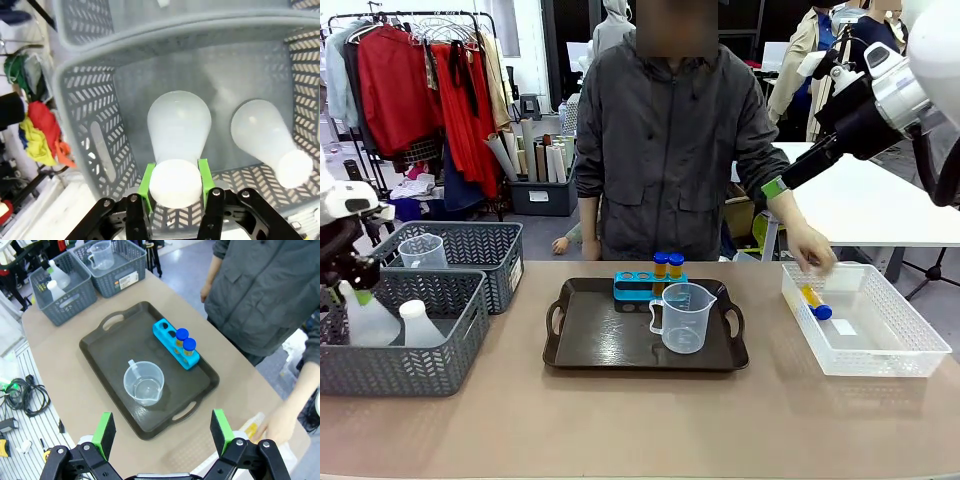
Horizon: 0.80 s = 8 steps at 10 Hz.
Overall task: Prepare the laboratory tools.
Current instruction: Pick up one Small flask and place it on the Handle tray.
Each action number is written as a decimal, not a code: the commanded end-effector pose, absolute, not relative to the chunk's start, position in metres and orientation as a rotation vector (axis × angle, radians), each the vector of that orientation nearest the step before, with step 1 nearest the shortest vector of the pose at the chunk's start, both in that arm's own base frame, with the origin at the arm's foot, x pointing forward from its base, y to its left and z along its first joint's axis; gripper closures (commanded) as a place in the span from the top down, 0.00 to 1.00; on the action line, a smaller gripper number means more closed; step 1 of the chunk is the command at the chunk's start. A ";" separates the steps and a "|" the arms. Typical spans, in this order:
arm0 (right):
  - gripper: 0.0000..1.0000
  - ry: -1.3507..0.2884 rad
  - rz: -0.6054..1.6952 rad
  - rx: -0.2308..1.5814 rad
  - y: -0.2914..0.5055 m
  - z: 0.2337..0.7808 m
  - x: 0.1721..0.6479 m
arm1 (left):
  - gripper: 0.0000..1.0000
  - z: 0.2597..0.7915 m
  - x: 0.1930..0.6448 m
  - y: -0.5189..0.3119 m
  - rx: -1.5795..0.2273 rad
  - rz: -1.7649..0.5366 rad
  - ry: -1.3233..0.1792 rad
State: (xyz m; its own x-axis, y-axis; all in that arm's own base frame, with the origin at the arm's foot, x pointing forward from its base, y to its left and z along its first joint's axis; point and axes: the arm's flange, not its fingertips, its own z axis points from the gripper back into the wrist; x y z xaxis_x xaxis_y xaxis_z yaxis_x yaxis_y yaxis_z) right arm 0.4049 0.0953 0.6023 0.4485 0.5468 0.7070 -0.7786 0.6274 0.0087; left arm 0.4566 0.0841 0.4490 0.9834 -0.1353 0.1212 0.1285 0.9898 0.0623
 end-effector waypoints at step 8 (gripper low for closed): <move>1.00 -0.739 0.840 0.388 0.095 0.603 0.406 | 0.00 0.671 0.450 -0.012 0.148 -0.455 -0.347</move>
State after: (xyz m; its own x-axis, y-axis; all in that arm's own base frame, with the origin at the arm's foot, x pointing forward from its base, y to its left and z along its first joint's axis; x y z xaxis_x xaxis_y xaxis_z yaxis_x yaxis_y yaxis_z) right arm 0.4049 0.0953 0.6023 0.4486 0.5468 0.7069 -0.7786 0.6275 0.0086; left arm 0.4424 -0.0094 0.6627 0.8585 -0.4161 0.2997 0.3596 0.9052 0.2265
